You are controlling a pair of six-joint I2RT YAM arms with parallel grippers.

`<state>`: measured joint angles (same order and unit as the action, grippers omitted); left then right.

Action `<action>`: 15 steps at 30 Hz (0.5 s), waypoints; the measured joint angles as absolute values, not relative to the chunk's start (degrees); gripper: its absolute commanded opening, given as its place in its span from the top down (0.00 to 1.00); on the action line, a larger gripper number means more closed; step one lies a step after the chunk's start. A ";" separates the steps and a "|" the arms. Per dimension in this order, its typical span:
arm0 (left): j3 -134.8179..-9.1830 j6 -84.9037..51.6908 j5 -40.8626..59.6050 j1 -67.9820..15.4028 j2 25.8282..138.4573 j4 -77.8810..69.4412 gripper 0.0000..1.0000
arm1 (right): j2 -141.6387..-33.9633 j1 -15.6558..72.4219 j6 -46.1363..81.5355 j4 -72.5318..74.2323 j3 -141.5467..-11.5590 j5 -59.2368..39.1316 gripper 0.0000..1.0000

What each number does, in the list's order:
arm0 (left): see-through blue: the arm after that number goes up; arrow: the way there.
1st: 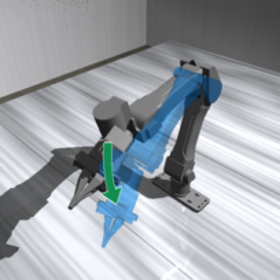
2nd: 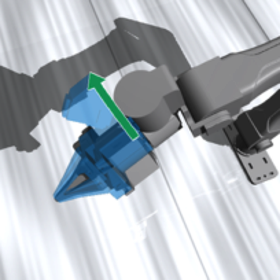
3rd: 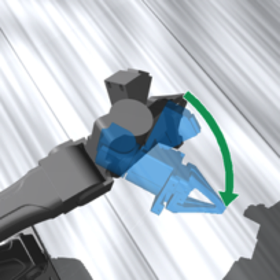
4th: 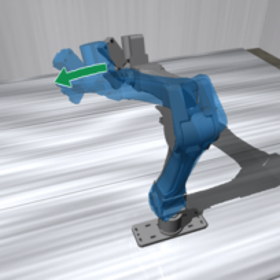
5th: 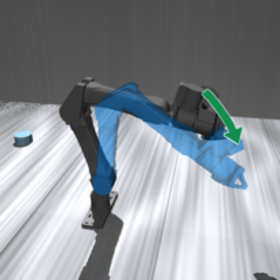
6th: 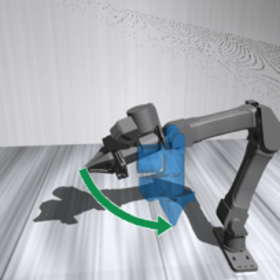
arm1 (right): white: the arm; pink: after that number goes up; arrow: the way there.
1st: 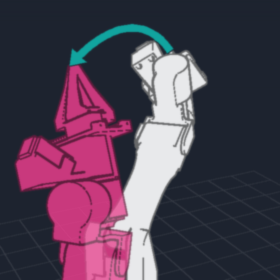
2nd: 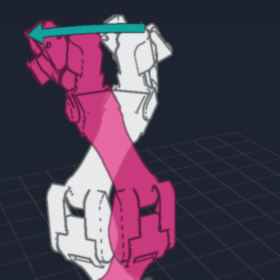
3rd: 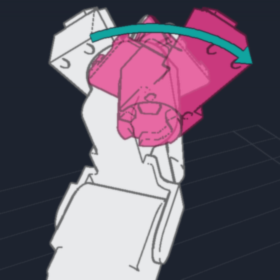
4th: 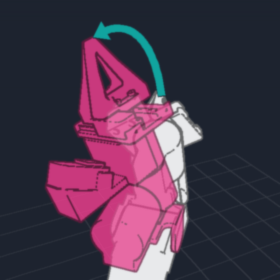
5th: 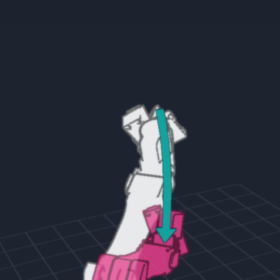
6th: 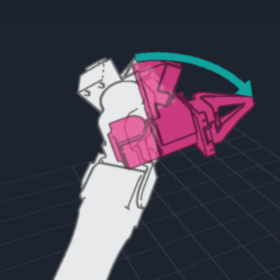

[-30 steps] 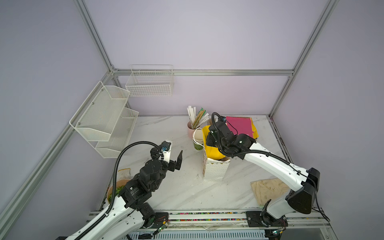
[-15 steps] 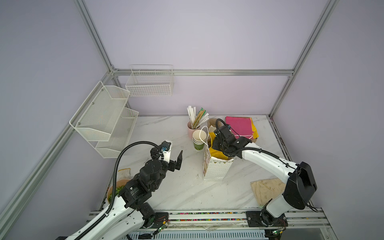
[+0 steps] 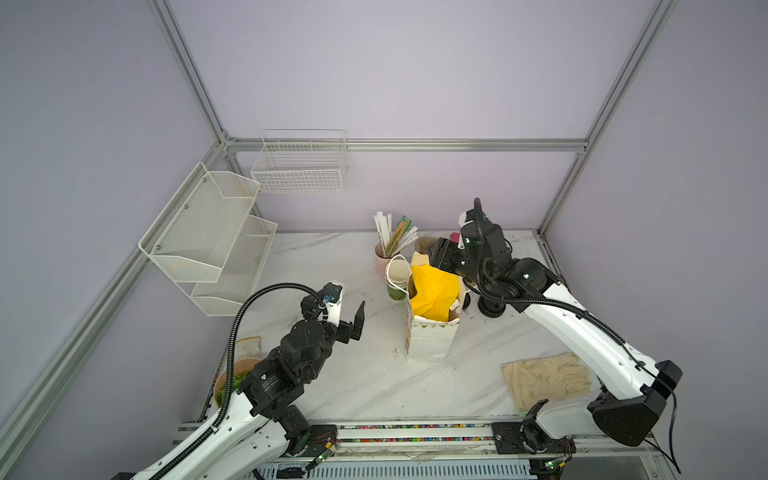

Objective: Pack the takeout coffee
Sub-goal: 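Open the right gripper and lift it out of the bag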

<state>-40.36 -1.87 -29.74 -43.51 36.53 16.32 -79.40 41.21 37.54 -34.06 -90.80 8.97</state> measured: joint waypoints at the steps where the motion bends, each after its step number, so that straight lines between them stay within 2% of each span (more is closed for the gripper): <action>1: -40.32 -1.89 -29.95 -43.51 36.73 16.32 0.00 | -78.59 41.21 37.17 -34.28 -91.07 8.93 0.18; 4: -40.29 -1.96 -31.35 -43.51 37.36 15.97 0.00 | -77.10 41.21 35.94 -35.40 -93.30 10.11 0.03; 9: -39.99 -2.76 -35.29 -43.51 38.98 15.38 0.00 | -74.19 38.37 33.95 -35.81 -94.11 16.67 0.03; 15: -39.94 -4.93 -42.61 -42.68 41.91 14.98 0.00 | -68.93 24.86 33.58 -32.49 -88.14 23.35 0.03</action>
<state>-39.94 -4.93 -42.61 -42.68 41.91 14.98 -68.93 24.86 33.58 -32.49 -88.14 23.35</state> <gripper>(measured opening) 0.997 0.974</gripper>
